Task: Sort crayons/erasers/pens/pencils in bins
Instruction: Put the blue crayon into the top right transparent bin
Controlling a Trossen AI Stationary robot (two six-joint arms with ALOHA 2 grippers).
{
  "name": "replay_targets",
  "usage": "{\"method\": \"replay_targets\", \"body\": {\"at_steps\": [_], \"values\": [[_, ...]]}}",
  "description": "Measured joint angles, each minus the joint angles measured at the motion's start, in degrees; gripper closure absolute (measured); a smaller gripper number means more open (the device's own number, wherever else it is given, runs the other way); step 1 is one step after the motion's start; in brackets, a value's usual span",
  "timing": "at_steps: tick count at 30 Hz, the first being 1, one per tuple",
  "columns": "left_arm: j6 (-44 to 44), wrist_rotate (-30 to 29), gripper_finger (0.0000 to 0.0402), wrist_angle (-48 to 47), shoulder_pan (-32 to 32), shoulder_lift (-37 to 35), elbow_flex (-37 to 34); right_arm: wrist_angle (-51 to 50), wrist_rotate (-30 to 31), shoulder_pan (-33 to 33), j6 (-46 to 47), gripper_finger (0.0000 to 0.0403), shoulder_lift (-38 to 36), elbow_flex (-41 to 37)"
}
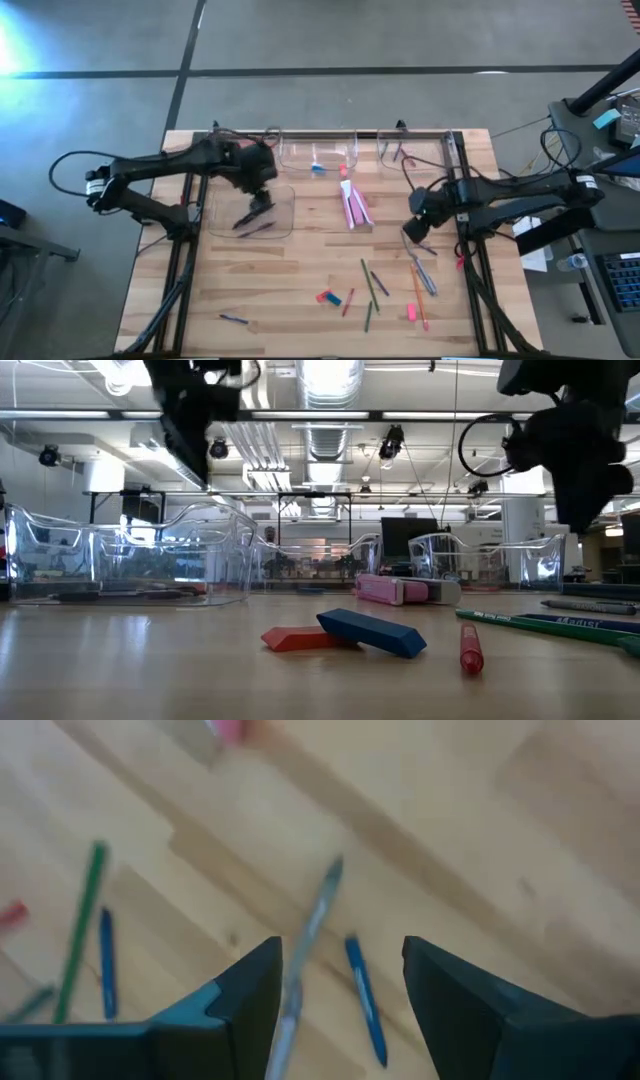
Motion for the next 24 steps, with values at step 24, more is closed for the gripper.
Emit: {"method": "replay_targets", "body": {"at_steps": [24], "values": [[-15.0,11.8,0.0167,57.4,-1.1,-6.8,-0.3,7.9,-3.2,13.7,4.0,0.0207,2.4,-15.8]]}}
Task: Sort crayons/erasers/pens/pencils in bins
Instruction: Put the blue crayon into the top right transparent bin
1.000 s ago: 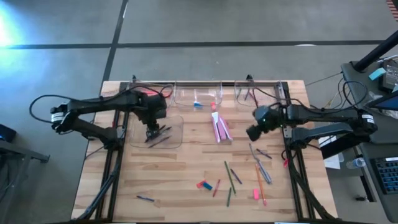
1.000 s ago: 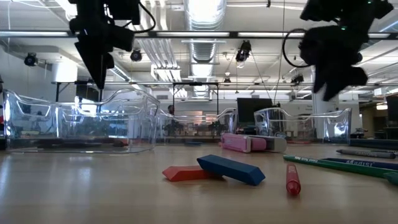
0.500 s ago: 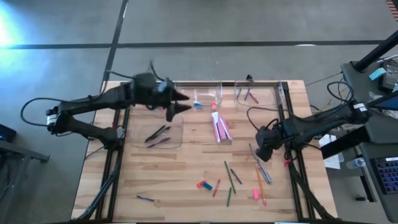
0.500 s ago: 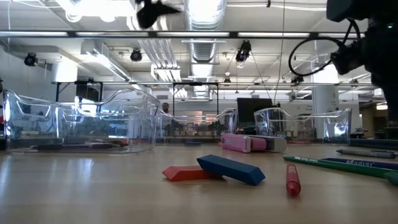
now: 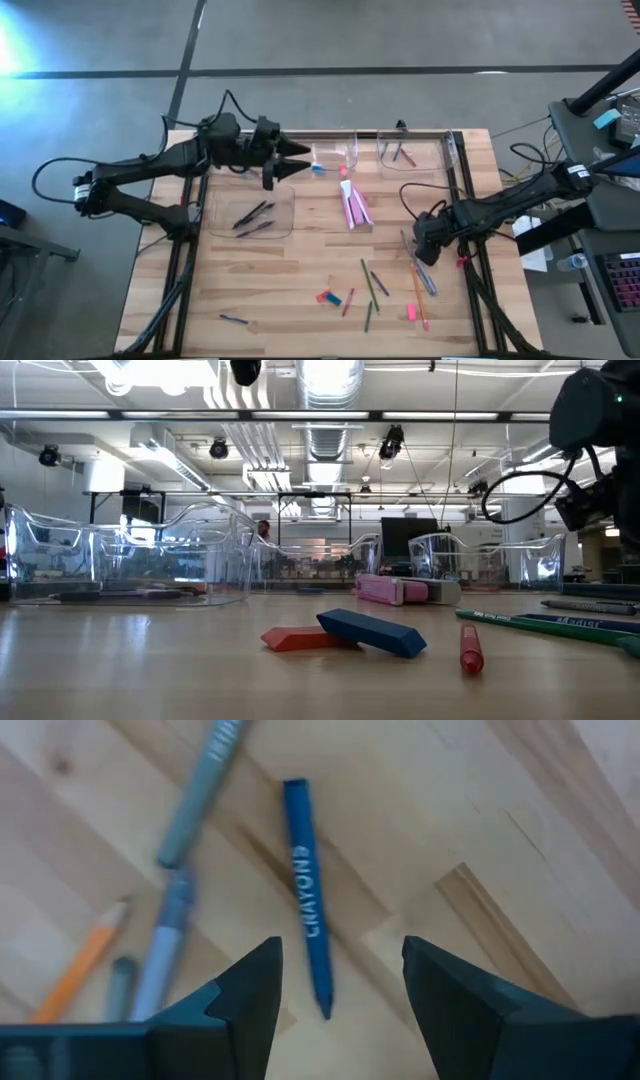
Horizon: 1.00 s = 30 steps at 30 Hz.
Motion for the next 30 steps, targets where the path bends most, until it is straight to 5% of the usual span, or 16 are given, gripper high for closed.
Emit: {"method": "replay_targets", "body": {"at_steps": [13,30], "values": [[-0.1,0.0,0.0167,0.8,-0.2,2.6,0.0,3.2,0.7,0.0,0.5,0.0218,-0.1,-5.8],[-1.5,-0.1,0.0167,7.7,-0.1,6.0,0.0,6.3,-0.5,0.0,2.0,0.0336,0.0,-6.1]]}}
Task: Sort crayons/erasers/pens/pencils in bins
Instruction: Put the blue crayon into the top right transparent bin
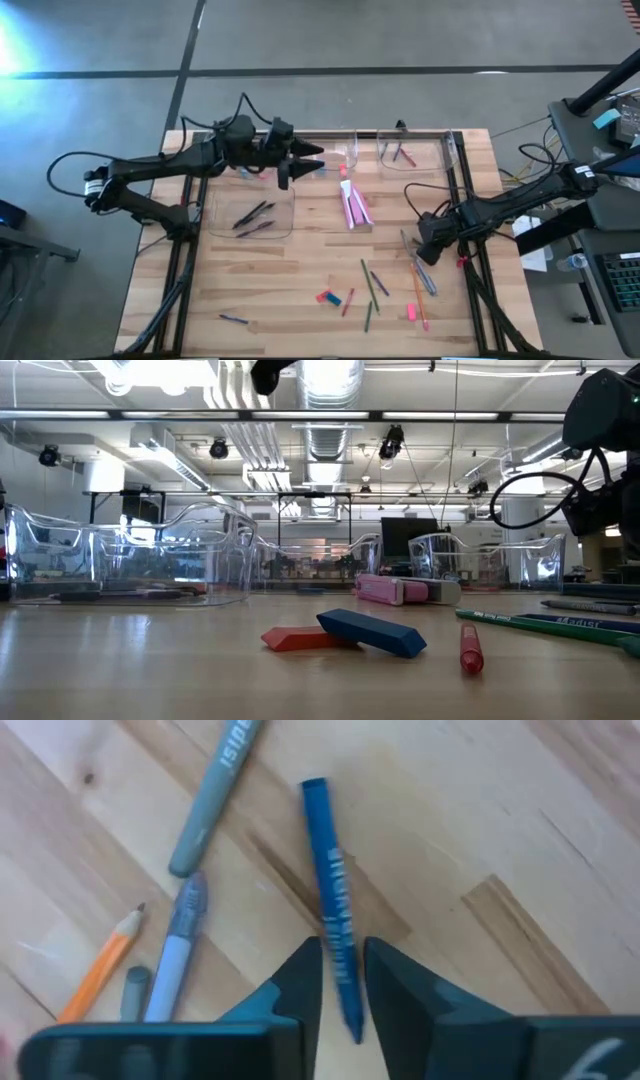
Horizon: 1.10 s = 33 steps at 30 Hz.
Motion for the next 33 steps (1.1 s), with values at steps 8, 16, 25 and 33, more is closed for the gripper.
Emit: {"method": "replay_targets", "body": {"at_steps": [8,16,25,33], "values": [[0.0,0.1,0.0167,2.8,0.0,-0.1,0.3,0.3,0.0,0.0,2.1,0.0377,-1.2,0.8],[0.0,0.1,0.0167,2.7,0.0,-0.1,0.3,0.8,2.0,-0.3,4.1,0.0382,-3.0,4.9],[0.0,0.2,0.0167,2.7,0.0,-0.1,0.3,0.4,8.0,-9.6,-2.7,0.0383,-3.3,13.1],[-0.1,0.2,0.0167,2.7,0.0,-0.1,0.2,2.7,12.0,-32.0,-21.4,0.0383,-3.7,23.4]]}}
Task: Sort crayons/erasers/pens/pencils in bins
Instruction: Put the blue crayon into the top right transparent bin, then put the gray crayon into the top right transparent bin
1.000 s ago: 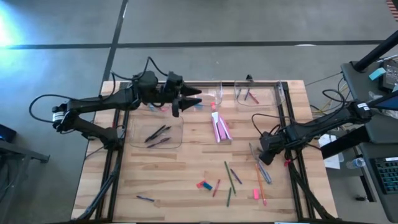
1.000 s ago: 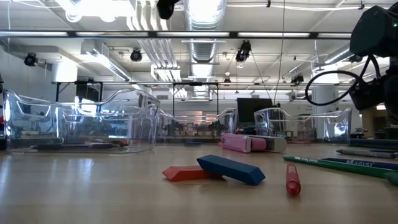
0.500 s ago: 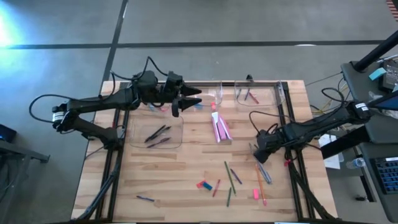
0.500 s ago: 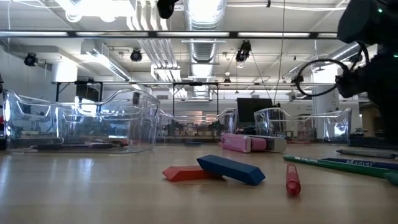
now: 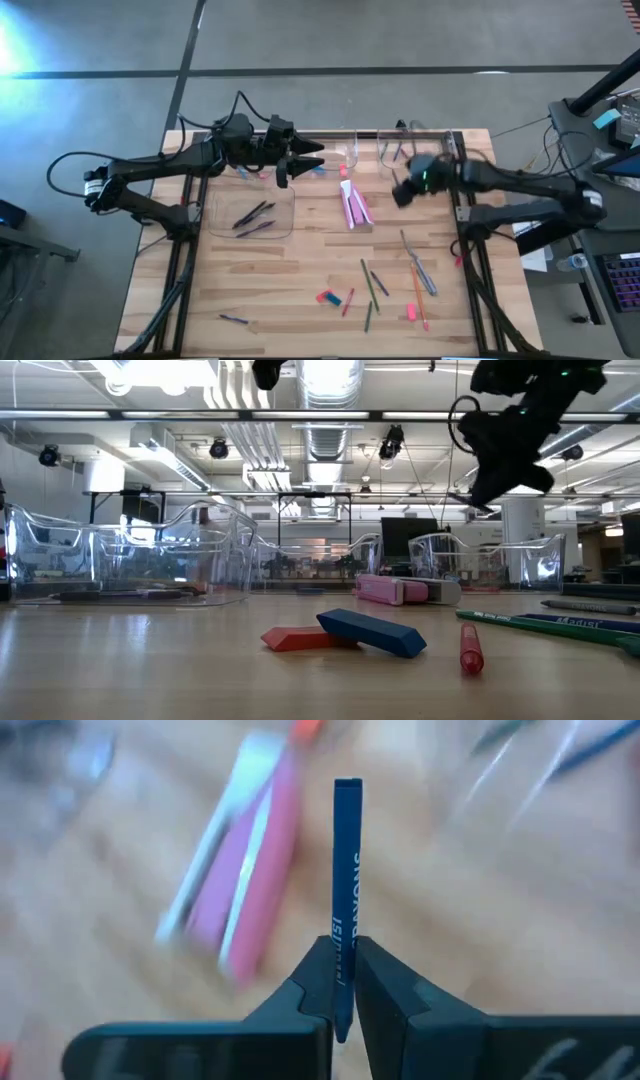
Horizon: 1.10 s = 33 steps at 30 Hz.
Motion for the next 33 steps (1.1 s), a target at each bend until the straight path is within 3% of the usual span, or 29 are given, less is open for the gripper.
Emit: {"method": "replay_targets", "body": {"at_steps": [3,7,9,13,19,25,30,33], "values": [[-1.4,0.1,0.0167,0.1,0.0,0.0,0.0,2.8,-2.6,-10.8,-6.5,0.0383,0.6,1.7],[-1.5,0.2,0.0167,0.5,-0.3,0.0,0.0,8.4,-14.3,-24.5,-11.0,0.0384,3.5,1.7],[-1.5,0.3,0.0167,0.5,-0.5,0.0,0.1,8.5,-17.3,-29.2,-12.9,0.0383,5.9,1.8],[-1.5,0.3,0.0167,0.6,-0.9,0.0,0.3,8.6,-17.7,-34.1,-14.2,0.0371,10.4,2.8],[-2.0,0.4,0.0167,0.5,-1.6,0.0,0.3,7.0,-17.8,-35.0,-16.6,0.0308,14.8,7.5],[-3.0,2.3,0.0167,0.5,-2.1,0.0,0.3,-1.2,-17.8,-34.6,-19.4,0.0237,15.4,15.6],[-2.9,2.6,0.0167,0.5,-2.3,-0.1,0.3,-8.0,-17.9,-28.4,-20.1,0.0218,10.9,19.6],[-2.9,2.6,0.0167,0.5,-2.3,-0.1,0.2,-12.4,-14.3,-21.8,-17.9,0.0221,7.5,20.0]]}}
